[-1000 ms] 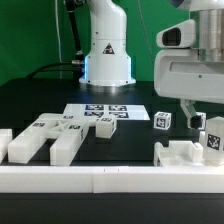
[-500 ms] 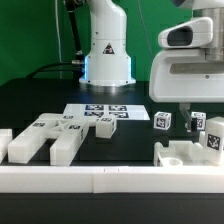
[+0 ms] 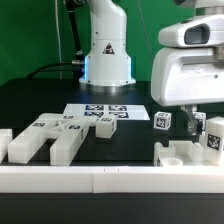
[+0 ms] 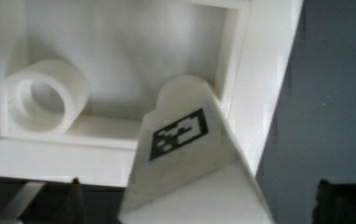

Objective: Assemble chair

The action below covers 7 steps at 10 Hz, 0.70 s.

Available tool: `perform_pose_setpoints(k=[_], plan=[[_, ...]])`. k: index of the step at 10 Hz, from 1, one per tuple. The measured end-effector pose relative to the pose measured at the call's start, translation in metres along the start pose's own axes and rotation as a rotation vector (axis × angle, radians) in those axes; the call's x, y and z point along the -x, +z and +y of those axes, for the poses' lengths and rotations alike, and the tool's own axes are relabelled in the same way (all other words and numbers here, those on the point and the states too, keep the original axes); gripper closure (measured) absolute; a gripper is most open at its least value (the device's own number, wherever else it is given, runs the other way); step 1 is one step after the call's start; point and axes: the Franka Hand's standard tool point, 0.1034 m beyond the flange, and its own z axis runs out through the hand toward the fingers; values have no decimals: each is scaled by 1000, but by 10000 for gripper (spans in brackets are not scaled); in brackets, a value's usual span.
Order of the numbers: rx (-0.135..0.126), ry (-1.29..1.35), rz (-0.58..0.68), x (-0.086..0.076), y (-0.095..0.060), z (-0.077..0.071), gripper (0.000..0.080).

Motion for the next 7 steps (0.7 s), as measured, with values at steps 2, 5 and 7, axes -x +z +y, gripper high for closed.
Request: perform_pose_setpoints(k=[2, 5, 7], plan=[[1, -156, -1, 0, 0, 1, 151], [7, -236, -3, 1, 0, 2, 267], [7, -216, -3, 1, 0, 2, 403]])
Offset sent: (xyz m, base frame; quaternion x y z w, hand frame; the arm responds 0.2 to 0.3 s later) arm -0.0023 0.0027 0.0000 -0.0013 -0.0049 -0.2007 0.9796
